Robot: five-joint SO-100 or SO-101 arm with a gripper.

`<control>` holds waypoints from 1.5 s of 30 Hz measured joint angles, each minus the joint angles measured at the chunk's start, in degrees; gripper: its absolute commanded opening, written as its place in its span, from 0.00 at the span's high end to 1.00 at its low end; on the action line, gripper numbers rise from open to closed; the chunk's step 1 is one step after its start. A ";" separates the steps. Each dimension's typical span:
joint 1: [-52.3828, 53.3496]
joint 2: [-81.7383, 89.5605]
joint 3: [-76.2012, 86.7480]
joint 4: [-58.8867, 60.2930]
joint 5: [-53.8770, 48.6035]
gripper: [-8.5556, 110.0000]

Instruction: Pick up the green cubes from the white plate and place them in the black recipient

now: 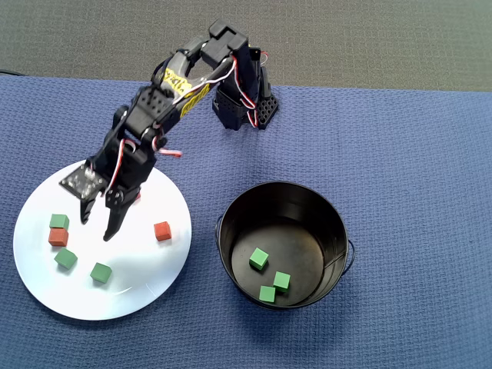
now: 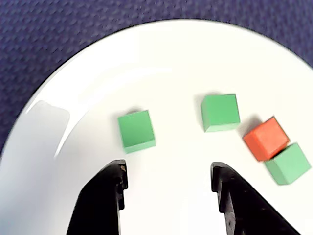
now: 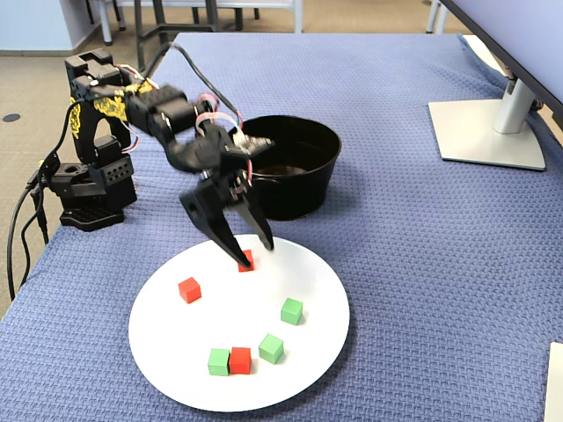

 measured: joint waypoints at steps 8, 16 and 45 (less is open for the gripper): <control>0.53 -4.31 4.39 -13.10 -2.72 0.79; 0.53 -5.10 10.99 -25.14 -3.87 0.78; -4.66 -11.07 18.46 -38.58 -3.08 0.65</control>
